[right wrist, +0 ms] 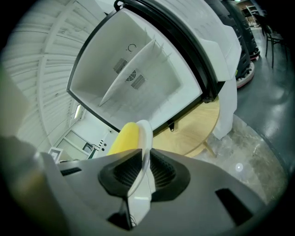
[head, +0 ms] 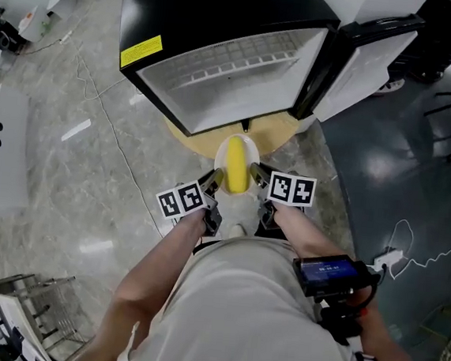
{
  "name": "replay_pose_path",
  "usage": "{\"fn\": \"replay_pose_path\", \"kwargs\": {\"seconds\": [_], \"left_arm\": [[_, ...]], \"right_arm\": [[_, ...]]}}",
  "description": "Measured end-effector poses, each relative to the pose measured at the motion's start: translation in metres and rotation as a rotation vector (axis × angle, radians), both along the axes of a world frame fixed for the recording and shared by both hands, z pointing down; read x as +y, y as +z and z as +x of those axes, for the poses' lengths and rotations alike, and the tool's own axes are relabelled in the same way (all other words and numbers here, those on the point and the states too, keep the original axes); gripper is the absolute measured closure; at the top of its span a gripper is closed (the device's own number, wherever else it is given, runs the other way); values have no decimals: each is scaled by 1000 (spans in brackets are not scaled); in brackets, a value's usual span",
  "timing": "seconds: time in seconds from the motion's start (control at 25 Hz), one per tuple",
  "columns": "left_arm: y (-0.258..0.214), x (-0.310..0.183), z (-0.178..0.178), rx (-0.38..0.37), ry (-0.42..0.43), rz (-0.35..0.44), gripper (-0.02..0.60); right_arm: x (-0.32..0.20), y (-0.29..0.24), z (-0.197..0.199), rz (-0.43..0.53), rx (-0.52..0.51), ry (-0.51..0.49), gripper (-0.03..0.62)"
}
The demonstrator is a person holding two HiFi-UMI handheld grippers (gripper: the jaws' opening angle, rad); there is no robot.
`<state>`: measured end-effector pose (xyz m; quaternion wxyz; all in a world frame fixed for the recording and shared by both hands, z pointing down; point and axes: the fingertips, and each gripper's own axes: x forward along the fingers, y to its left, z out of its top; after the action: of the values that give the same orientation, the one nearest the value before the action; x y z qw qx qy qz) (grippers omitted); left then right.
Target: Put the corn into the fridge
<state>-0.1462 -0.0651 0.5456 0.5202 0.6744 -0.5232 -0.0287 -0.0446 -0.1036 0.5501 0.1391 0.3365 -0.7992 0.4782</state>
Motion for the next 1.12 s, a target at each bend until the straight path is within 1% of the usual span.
{"fn": "replay_pose_path", "kwargs": {"seconds": [0.28, 0.52, 0.64, 0.8, 0.96, 1.12], "left_arm": [[6, -22, -4, -18, -99, -22, 537], [7, -47, -1, -30, -181, -21, 537], [9, -57, 3, -61, -209, -25, 535], [7, -76, -1, -94, -261, -10, 535], [12, -84, 5, -97, -310, -10, 535], [13, -88, 4, -97, -357, -11, 535]], "right_arm": [[-31, 5, -8, -11, -2, -112, 540], [-64, 5, -10, -11, 1, -206, 540], [-78, 9, -7, -18, 4, -238, 540], [-100, 8, -13, -5, -8, -282, 540], [-112, 12, -12, 1, -3, -338, 540], [-121, 14, -17, 0, -13, -368, 540]]}}
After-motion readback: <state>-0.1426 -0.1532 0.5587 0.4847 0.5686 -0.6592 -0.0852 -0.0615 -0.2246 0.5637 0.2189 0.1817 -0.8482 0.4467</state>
